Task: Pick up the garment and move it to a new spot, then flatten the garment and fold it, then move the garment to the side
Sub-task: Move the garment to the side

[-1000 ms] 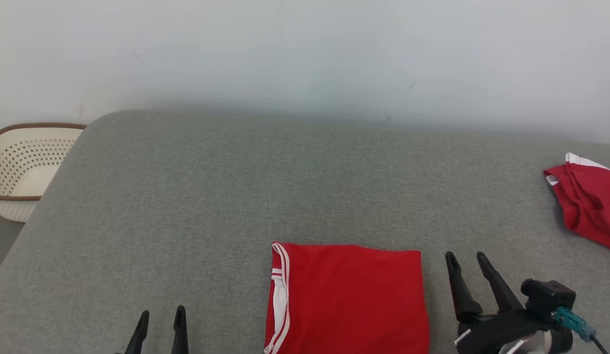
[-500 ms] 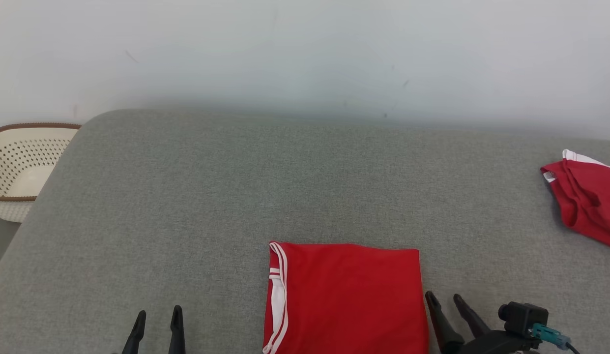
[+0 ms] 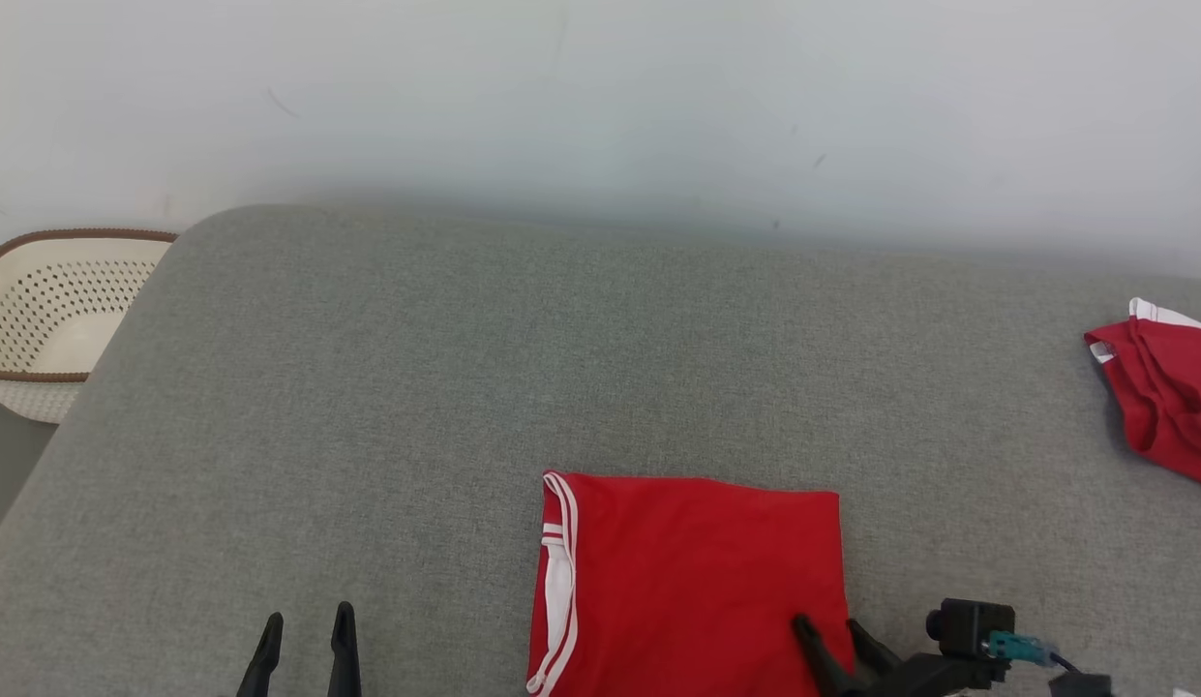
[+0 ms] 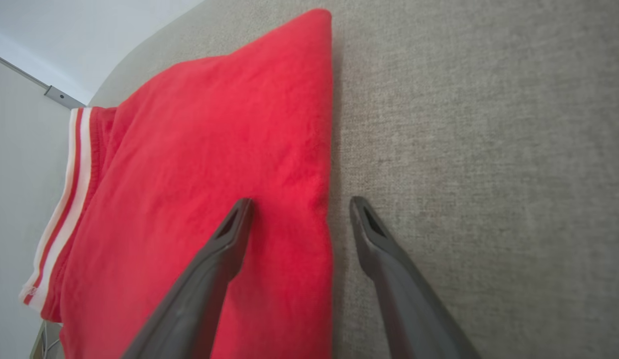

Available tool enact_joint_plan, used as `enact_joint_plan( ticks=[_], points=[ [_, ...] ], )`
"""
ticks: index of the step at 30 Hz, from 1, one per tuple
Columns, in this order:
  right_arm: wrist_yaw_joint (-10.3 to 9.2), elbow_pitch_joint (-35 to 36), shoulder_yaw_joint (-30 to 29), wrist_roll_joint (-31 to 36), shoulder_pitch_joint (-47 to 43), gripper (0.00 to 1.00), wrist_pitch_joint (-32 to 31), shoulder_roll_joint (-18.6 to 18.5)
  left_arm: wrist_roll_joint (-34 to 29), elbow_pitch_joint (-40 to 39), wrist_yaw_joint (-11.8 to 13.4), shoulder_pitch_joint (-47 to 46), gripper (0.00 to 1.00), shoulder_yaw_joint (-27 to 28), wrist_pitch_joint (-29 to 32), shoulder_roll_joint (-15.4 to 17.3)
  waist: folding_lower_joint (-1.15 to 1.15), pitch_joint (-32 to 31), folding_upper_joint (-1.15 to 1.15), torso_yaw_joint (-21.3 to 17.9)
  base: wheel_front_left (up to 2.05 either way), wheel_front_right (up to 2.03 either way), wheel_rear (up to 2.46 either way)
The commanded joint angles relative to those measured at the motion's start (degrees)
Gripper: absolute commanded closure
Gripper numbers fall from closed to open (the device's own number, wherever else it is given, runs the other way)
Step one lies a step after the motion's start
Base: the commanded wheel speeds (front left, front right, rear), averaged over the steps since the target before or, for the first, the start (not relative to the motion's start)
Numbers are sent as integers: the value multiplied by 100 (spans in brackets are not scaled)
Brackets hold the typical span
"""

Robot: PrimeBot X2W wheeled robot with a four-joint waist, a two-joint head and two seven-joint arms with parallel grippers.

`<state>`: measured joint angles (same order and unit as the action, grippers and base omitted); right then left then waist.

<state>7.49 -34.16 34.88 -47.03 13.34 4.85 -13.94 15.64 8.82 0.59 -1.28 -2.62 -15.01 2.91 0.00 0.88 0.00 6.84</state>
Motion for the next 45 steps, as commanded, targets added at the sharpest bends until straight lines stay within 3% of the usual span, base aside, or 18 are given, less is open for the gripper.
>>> enact_joint_plan(
  ticks=[1,3,4,5,6,19,32,45],
  points=[
    [2,-102,178,-89,24,0,-113,37,31,18,-12,-26,0,15,-24,0,0,12,0,0,0,0,0],
    [3,-192,383,-200,96,0,-194,58,37,22,-9,-42,0,13,-24,1,0,26,0,4,0,0,0],
    [3,-230,486,-253,140,8,-229,51,40,23,-6,-52,0,10,-24,0,0,33,0,7,0,0,0],
    [3,-242,580,-302,183,87,-233,46,43,23,-3,-61,0,8,-24,1,0,41,0,9,0,0,0],
    [3,-261,655,-342,240,100,-179,29,45,22,-3,-68,0,9,-24,1,0,48,0,12,0,0,0],
    [0,-530,1028,46,1348,100,656,-664,45,-96,34,50,0,116,-24,0,0,155,0,-311,0,0,0],
    [0,-638,1560,753,3209,100,558,-1801,-153,-341,-51,-257,0,219,-18,1,0,733,0,-1096,0,0,0],
    [0,-1074,1960,570,4371,100,406,-2657,-457,-612,-224,-452,0,404,-18,12,0,1208,0,-1328,0,0,0]
  ],
)
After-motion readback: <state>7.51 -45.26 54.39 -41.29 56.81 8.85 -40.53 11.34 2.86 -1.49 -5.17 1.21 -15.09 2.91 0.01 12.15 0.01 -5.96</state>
